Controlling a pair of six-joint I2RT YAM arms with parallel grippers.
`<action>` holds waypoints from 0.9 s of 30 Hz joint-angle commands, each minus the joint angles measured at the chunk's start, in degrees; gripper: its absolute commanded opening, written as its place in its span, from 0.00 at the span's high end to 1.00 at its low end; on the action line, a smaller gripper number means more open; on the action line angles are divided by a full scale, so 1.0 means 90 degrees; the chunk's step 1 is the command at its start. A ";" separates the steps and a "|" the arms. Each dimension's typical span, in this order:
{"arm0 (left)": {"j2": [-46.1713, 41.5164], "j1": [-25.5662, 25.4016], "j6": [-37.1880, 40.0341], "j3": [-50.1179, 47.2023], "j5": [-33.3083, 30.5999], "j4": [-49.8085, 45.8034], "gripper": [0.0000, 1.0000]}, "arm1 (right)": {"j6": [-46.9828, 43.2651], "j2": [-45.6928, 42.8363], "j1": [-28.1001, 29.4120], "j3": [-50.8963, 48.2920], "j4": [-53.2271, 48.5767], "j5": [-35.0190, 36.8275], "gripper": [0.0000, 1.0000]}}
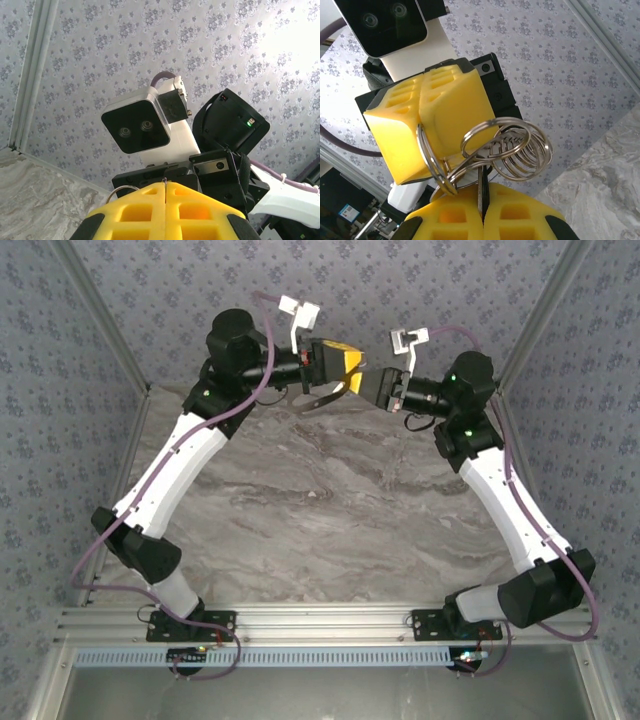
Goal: Put the keys on the keyring
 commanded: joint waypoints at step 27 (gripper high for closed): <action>-0.0153 0.0033 -0.0411 -0.0174 -0.0288 0.1125 1.00 | -0.0065 -0.0871 -0.0806 -0.0963 -0.0329 -0.0123 0.51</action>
